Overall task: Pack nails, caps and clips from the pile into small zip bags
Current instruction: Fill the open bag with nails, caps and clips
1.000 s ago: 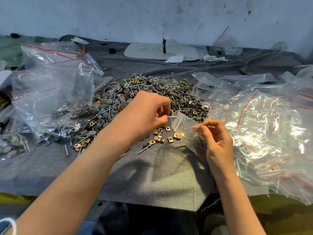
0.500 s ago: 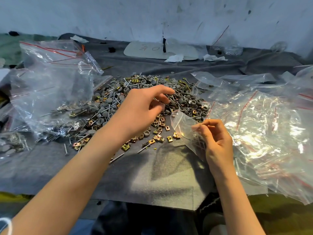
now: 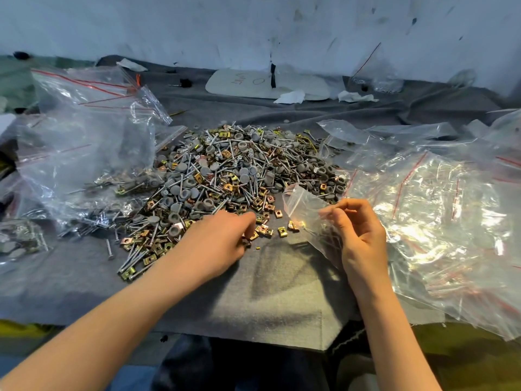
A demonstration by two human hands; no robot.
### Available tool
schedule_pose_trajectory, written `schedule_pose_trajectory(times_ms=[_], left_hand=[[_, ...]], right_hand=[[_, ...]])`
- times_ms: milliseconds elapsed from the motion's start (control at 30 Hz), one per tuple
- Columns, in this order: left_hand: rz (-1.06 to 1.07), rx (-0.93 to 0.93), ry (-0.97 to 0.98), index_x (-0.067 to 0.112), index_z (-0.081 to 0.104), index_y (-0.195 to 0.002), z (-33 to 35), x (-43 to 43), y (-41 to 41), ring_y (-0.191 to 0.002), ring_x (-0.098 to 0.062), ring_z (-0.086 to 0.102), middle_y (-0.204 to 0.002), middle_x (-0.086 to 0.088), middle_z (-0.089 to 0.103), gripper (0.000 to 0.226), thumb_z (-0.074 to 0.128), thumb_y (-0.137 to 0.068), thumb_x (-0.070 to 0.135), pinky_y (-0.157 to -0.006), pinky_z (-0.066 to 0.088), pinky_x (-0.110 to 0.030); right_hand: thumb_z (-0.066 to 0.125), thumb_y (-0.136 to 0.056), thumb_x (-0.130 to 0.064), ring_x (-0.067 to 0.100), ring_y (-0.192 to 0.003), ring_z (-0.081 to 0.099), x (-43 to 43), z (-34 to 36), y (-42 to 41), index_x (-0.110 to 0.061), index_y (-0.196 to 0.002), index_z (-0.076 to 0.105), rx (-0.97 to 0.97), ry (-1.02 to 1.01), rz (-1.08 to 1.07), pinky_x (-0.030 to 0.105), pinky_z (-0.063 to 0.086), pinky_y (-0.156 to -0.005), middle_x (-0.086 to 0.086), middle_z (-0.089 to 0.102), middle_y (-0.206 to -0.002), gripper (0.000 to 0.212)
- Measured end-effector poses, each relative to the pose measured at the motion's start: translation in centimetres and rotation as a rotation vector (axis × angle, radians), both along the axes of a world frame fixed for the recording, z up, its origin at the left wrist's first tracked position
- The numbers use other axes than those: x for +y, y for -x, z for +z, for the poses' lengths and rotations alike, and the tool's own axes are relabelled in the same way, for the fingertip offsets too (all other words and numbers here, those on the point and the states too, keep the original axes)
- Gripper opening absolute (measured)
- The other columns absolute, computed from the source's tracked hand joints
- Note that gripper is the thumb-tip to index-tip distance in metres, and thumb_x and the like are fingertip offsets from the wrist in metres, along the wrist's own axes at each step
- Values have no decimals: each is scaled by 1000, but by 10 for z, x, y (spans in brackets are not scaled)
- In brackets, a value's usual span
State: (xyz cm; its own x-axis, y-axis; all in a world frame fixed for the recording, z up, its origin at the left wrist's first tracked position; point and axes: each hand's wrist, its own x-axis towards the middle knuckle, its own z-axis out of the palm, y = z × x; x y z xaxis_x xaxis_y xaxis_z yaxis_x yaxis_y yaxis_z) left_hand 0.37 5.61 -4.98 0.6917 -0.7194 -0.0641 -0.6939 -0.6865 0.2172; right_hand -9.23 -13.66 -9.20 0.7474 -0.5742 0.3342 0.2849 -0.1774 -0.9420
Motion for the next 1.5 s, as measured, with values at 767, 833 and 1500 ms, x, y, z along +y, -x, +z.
schedule_pose_trajectory(times_ms=[767, 833, 1500], left_hand=[[23, 227, 784, 20, 62, -92, 52, -32, -3, -79, -9, 70, -85, 5, 73, 18, 75, -83, 12, -80, 57, -30], [13, 282, 772, 21, 63, -97, 51, -32, -3, -81, -6, 71, -90, 4, 75, 17, 72, -86, 11, -82, 58, -31], [135, 50, 381, 22, 69, -108, -4, 10, -36, -87, -4, 59, -103, 8, 70, 18, 65, -91, 16, -83, 45, -22]], right_hand=[[54, -95, -4, 12, -86, 67, -2, -3, -2, -25, -88, 57, -36, 5, 12, 17, 49, -78, 1, 72, -85, 22], [54, -95, -5, 12, -86, 67, -2, -3, -2, -26, -87, 58, -40, 8, 9, 17, 49, -78, 1, 72, -85, 23], [55, -94, -6, 11, -86, 67, -2, -2, 0, -23, -89, 57, -17, 3, 18, 16, 49, -75, 0, 71, -87, 19]])
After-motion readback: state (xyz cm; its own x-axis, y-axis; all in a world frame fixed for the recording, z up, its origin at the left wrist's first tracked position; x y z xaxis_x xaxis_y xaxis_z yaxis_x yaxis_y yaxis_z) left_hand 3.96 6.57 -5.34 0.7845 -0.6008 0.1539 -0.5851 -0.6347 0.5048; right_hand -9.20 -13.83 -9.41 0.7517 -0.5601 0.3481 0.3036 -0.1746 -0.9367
